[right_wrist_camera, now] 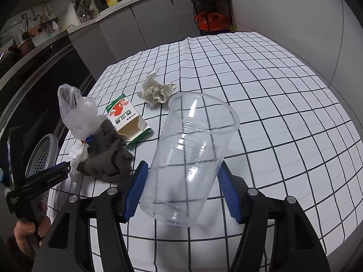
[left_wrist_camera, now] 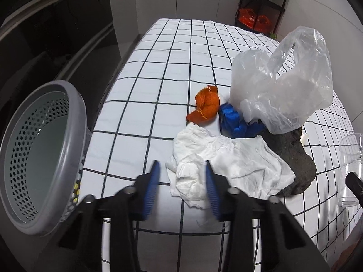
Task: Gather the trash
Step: 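Grasp the clear plastic cup with the right gripper while the left grasps the white tissue, then carry the tissue and clear cup over the grey basket with both grippers, then open both grippers to drop the tissue and cup into the basket, then move both grippers back toward the remaining table items, then grasp the dark grey cloth with the right gripper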
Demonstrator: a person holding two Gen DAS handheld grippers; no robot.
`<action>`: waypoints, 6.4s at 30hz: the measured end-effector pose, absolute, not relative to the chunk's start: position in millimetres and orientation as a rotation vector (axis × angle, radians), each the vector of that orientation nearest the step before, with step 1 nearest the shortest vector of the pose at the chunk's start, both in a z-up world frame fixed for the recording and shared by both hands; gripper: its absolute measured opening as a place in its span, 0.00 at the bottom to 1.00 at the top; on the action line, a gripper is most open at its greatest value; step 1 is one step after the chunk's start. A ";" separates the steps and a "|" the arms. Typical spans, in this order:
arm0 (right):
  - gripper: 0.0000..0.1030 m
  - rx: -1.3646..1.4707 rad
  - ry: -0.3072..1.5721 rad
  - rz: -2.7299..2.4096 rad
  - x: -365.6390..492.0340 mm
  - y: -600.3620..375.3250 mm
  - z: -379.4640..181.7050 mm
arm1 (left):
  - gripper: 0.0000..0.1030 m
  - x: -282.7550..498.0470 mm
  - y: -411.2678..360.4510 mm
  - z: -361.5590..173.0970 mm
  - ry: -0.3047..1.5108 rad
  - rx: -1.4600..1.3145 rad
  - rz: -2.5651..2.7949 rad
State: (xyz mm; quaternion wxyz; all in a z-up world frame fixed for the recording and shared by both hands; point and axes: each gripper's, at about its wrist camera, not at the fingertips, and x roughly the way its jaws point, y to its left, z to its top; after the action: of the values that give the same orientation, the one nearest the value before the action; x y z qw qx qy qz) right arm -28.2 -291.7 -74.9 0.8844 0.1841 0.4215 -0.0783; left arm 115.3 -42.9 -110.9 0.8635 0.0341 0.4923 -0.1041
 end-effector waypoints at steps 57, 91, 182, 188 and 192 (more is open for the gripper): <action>0.59 0.088 0.896 0.567 113.4 9.4 -31.8 | 0.15 102.7 192.1 -47.0 0.863 -0.034 0.165; 0.71 0.063 0.959 0.588 139.4 49.4 -48.1 | 0.51 117.3 214.9 -66.3 0.909 -0.061 0.212; 0.71 0.242 0.908 0.025 9.0 -191.6 -73.3 | 0.72 60.8 17.5 -54.8 0.878 0.098 -0.198; 0.71 0.217 0.925 0.038 27.3 -182.9 -84.7 | 0.72 67.7 16.8 -63.0 0.904 0.100 -0.189; 0.71 0.196 0.935 0.027 39.2 -178.6 -91.1 | 0.72 70.5 14.5 -66.8 0.916 0.103 -0.189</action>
State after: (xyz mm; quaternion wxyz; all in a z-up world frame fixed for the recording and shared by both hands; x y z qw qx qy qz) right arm 39.2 -178.6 -91.1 0.8880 0.0941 0.4500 0.0129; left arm 70.5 14.5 -66.8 0.8914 0.0496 0.4412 -0.0910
